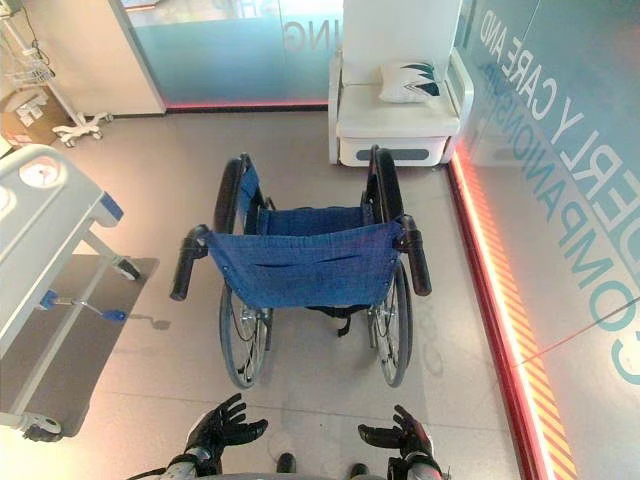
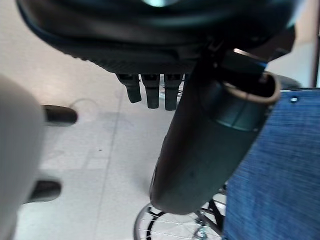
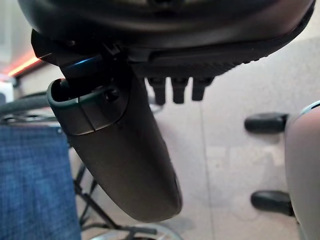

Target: Push the wheelchair next to the bed

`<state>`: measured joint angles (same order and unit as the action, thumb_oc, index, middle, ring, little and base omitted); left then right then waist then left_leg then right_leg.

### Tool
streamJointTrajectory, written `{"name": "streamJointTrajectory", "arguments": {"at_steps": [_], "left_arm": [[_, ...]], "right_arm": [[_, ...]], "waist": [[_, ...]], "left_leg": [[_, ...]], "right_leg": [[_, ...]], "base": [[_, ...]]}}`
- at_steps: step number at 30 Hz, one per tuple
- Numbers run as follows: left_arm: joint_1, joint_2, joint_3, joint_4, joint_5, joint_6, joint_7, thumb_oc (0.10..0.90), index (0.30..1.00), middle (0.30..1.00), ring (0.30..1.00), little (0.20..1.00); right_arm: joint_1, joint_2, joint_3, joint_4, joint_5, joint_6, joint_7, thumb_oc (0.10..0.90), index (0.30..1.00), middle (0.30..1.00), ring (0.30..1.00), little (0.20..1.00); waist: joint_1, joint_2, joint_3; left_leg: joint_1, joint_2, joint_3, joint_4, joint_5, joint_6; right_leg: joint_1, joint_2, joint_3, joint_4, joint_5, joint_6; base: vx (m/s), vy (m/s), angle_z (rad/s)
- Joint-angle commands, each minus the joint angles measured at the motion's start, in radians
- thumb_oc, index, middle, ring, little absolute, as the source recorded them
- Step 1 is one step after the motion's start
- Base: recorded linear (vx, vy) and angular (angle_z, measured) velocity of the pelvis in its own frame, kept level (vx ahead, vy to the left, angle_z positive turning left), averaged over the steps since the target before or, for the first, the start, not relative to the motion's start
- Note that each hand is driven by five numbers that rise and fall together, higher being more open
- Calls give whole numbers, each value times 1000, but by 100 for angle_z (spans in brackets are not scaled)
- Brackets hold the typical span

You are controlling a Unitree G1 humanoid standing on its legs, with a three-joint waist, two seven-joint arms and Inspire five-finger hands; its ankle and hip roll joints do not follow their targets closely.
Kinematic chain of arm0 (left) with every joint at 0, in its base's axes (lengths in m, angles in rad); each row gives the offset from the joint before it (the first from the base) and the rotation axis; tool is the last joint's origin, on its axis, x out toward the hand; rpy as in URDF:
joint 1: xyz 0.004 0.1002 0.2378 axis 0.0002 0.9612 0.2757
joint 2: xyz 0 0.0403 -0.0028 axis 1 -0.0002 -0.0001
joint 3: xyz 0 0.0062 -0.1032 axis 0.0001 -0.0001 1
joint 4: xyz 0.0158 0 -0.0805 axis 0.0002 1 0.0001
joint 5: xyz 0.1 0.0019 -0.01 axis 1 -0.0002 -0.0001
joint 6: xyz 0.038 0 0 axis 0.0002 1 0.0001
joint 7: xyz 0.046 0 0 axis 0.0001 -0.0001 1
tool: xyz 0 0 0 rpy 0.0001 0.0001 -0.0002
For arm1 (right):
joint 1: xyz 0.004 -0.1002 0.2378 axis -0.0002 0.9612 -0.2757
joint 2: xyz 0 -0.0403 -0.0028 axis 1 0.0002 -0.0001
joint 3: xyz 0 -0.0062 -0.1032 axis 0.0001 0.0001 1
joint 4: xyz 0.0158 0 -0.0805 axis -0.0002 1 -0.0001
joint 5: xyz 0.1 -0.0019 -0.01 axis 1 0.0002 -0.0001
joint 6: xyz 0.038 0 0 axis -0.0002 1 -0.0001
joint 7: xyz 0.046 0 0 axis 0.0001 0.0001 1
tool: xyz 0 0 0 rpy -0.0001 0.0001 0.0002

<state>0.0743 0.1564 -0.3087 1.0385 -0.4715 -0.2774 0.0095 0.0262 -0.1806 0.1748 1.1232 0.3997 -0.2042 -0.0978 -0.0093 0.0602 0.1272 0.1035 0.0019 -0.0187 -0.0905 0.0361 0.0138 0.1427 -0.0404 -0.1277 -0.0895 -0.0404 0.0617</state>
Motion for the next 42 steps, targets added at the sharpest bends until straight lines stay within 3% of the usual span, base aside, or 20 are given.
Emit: {"name": "streamJointTrajectory", "arguments": {"at_steps": [1,5,10,15,22,27,31,32,33,34,37,39,42], "left_arm": [[-50,7,4,23,18,-88,27,800,900,900,900,900],[-48,7,27,32,0,-37,19,800,900,900,900,900],[-47,7,23,32,-2,-21,24,800,900,900,900,900],[-43,2,37,25,-35,-20,35,800,900,900,900,900],[-47,51,102,-52,-63,-15,67,800,900,900,900,900],[-75,142,184,-169,-99,-3,114,800,900,900,900,900],[-110,219,267,-274,-164,-43,182,800,900,900,900,900],[-130,276,311,-323,-174,-55,203,800,900,900,900,900],[-130,276,312,-323,-174,-55,203,800,900,900,900,900],[-155,334,352,-374,-164,-65,236,800,900,900,900,900],[-186,399,392,-430,-141,-83,276,800,900,900,900,900],[-262,489,407,-458,-146,-88,308,800,900,900,900,900],[-305,529,402,-484,-124,-87,337,800,900,900,900,900]], "right_arm": [[-23,-9,14,-8,41,-55,42,800,900,900,900,900],[-19,3,13,-21,96,-62,81,800,900,900,900,900],[-13,5,5,-61,193,-60,169,800,900,900,900,900],[-7,9,-13,-92,236,-88,145,800,900,900,900,900],[-22,-45,-78,-215,299,-36,119,800,900,900,900,900],[-48,-149,-148,-349,303,-15,100,800,900,900,900,900],[-87,-269,-228,-447,295,-11,86,800,900,900,900,900],[-111,-327,-266,-484,299,-14,67,800,900,900,900,900],[-111,-327,-266,-484,299,-13,67,800,900,900,900,900],[-139,-381,-302,-518,297,-32,35,800,900,900,900,900],[-171,-432,-338,-555,272,-46,-16,800,900,900,900,900],[-233,-489,-347,-611,235,-44,-110,800,900,900,900,900],[-266,-514,-337,-658,199,-46,-169,800,900,900,900,900]], "waist": [[30,-46,-23],[27,-50,-21],[20,-43,-20],[18,-43,-24],[23,-51,-16],[28,-54,-12],[29,-55,-13],[30,-58,-14],[30,-58,-13],[30,-59,-16],[31,-61,-19],[31,-59,-25],[28,-55,-26]], "left_leg": [[43,-62,18,32,-101,-6],[47,-63,20,35,-103,-6],[53,-63,24,28,-101,-6],[60,-63,27,25,-101,-7],[65,-60,28,25,-98,-9],[71,-57,26,21,-95,-12],[72,-54,25,18,-94,-15],[73,-53,24,18,-95,-18],[74,-53,24,18,-95,-18],[77,-51,22,15,-96,-22],[72,-52,20,14,-89,-25],[71,-52,18,12,-89,-29],[69,-52,18,10,-89,-30]], "right_leg": [[-6,-30,15,29,25,19],[-3,-30,20,33,24,19],[-1,-30,20,28,27,20],[5,-32,18,25,29,21],[11,-31,17,21,36,23],[15,-30,16,17,41,24],[16,-31,18,15,40,27],[18,-32,19,15,38,27],[19,-32,19,15,38,28],[21,-33,18,13,36,28],[18,-36,19,11,43,30],[17,-39,22,8,41,34],[15,-39,26,7,39,34]], "base": [[38,4,0],[8,1,0],[0,14,0],[2,7,0],[-3,-4,0],[-4,-7,0],[0,0,0],[0,0,0],[0,0,0],[0,0,0],[-22,1,0],[-16,7,1],[-8,10,0]]}}
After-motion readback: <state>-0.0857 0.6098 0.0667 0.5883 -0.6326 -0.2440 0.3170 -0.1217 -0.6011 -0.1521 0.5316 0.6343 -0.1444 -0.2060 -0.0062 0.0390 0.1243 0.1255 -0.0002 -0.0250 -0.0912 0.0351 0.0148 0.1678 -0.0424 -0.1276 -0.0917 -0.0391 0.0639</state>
